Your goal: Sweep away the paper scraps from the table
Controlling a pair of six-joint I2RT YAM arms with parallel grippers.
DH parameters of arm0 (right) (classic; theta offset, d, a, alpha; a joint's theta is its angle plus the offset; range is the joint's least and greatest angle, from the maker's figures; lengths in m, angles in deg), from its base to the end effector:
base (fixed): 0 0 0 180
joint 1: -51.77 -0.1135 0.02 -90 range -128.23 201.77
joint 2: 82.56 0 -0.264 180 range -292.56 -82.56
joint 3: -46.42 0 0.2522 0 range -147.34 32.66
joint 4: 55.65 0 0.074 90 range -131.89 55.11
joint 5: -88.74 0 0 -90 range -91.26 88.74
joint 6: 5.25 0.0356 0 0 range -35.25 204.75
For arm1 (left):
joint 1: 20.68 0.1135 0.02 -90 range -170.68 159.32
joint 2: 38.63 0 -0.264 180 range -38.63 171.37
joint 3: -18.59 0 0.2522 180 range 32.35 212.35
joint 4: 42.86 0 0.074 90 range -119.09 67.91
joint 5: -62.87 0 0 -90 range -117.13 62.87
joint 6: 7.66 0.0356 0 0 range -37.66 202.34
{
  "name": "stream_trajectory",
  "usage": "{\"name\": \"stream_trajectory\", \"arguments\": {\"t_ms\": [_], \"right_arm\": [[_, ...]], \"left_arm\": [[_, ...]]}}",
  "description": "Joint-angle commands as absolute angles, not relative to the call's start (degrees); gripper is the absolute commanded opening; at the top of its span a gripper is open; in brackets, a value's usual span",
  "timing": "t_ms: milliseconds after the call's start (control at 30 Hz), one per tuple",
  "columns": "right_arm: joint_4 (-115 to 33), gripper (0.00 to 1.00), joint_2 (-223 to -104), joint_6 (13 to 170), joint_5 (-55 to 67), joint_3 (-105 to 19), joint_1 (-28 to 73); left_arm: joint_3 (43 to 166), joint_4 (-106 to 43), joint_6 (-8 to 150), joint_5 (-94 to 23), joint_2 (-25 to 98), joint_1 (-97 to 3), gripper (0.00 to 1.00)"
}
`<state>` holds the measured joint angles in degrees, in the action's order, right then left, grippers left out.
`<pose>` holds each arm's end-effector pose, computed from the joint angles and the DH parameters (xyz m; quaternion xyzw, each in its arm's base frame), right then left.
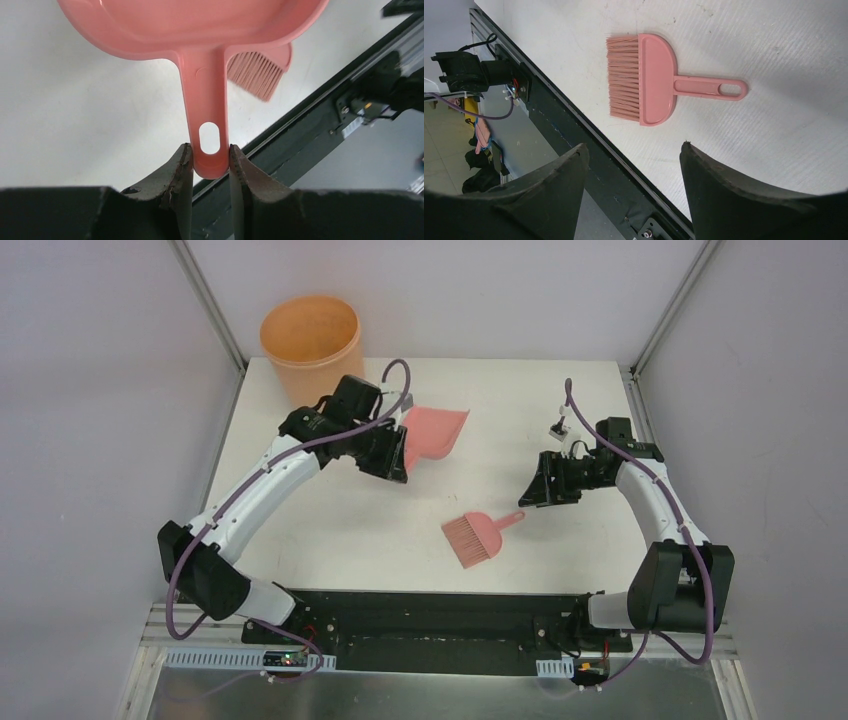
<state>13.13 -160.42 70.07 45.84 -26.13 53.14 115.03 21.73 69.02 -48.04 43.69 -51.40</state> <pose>0.2431 0.0203 0.2538 -0.1601 0.8954 0.3741 0.1809 0.2493 -0.1629 0.3539 0.2006 0.9055 -0.2830 0.2443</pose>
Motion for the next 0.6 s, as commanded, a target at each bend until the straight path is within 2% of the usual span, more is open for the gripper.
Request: {"name": "stream_trajectory", "arguments": {"t_ms": [0, 200, 333, 567], "right_arm": [[10.9, 0.7, -158.5, 69.9, 45.6, -26.2, 53.6], [10.8, 0.7, -159.0, 70.1, 45.4, -26.3, 53.6], [10.6, 0.7, -159.0, 70.4, 45.4, -26.2, 53.6], [10.4, 0.7, -158.7, 70.6, 45.3, -26.0, 53.6]], "left_arm": [[112.8, 34.1, 72.1, -38.0, 41.3, -55.6, 0.0], [109.9, 39.9, 66.3, -26.3, 43.2, -64.6, 0.0], [107.1, 40.3, 61.7, -17.9, 44.8, -66.3, 0.0], [99.4, 26.0, 58.4, -22.9, 45.2, -66.3, 0.0]]}}
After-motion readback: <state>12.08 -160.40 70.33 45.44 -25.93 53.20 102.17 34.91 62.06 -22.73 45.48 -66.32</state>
